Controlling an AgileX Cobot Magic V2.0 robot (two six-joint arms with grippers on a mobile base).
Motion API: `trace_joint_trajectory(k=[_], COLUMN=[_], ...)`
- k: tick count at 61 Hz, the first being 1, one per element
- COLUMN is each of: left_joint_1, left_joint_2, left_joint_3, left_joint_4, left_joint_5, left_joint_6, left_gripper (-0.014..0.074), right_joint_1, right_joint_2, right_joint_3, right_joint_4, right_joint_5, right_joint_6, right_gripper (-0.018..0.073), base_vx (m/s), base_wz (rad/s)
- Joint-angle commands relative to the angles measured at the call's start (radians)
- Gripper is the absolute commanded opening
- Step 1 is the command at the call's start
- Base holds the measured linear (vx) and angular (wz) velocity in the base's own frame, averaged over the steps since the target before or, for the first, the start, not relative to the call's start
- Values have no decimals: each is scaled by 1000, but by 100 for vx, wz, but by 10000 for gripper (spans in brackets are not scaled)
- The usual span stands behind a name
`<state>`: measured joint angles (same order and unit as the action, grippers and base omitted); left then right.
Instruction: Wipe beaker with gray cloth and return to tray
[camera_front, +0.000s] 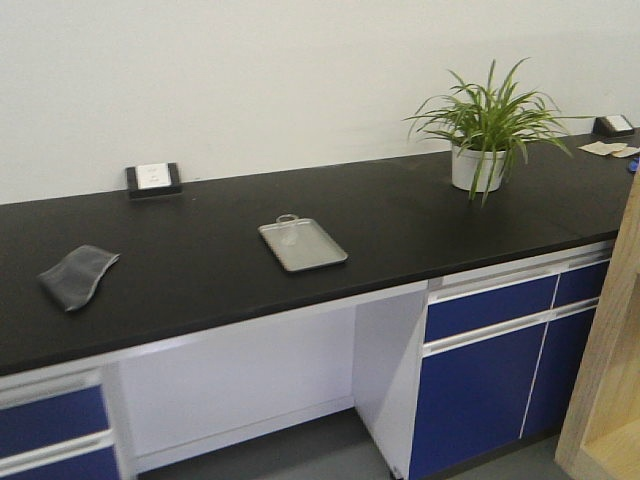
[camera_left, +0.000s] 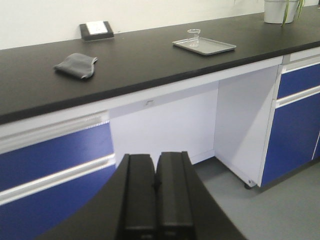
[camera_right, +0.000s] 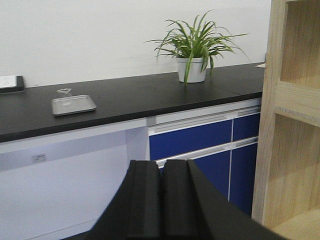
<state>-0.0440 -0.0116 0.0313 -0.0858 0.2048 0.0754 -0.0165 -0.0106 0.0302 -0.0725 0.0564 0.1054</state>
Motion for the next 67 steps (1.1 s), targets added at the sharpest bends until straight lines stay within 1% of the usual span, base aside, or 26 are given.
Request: trace_joint_trajectory(k=[1,16,26,56,67], left_joint_1=[-1,-1,-1,-1,-1], left_joint_2=[-13,-13,-13,-13,-13], left_joint_3=[-6,-6,-6,-6,-6], left_joint_4=[-4,-4,-4,-4,-4], left_joint_5=[-76,-76,-76,-76,-76], left_joint_6=[-8,-8,-8,-8,-8], left_gripper=[-6,-6,-6,-6,-6], right_joint_1=[-3,-3,-3,-3,-3], right_joint_2=[-6,-6,-6,-6,-6], right_joint_3=[15,15,15,15,15], right_joint_4=[-3,-3,-3,-3,-3], right_joint_5=[-82,-82,-82,-82,-82], right_joint_6=[-3,-3,-3,-3,-3], right_gripper=[-8,-8,-8,-8,-8], base_vx=[50,52,52,50,43], base_wz=[-25,-19,8,49,33])
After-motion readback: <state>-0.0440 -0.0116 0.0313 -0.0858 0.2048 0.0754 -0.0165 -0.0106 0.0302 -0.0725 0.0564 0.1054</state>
